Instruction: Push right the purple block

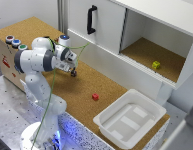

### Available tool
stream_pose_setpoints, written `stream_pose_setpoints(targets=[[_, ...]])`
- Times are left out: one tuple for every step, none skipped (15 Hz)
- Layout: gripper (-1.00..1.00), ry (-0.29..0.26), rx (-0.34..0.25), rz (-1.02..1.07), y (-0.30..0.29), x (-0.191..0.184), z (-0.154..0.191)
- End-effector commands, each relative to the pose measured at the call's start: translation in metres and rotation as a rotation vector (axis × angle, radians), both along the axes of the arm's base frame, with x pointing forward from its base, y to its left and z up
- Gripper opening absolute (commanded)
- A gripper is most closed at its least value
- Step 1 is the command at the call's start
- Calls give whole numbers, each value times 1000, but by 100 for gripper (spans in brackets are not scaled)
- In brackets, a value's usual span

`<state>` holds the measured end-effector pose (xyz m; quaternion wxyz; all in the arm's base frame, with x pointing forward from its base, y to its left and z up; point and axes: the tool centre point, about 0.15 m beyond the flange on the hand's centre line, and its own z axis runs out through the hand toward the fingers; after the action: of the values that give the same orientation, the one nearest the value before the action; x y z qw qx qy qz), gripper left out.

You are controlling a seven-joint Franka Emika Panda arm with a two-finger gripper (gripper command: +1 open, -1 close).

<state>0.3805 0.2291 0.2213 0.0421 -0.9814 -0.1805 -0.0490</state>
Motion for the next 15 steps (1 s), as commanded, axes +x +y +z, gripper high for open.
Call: stream_pose_setpoints(targets=[[-100,32,-28,9,-23,27,-3],[-100,33,-36,-1,-31,30,-4],[-100,33,-39,-12,-39,33,-5],[-100,36,-40,-25,-47,37,-8],[-100,42,-39,-31,-51,39,-10],[-100,48,-49,-37,-59,44,-13],[-100,49,-55,-43,-64,48,-13],[-100,46,-53,-45,-68,51,-12],[-100,35,-50,-53,-72,55,-10],[-100,23,-50,-58,-75,58,-7],[-100,22,-44,-58,-76,61,-6],[-100,20,-45,-54,-76,64,-5],[-100,23,-48,-42,-75,69,-4],[-100,23,-53,-34,-73,73,-3],[-100,22,-52,-33,-72,77,-3]])
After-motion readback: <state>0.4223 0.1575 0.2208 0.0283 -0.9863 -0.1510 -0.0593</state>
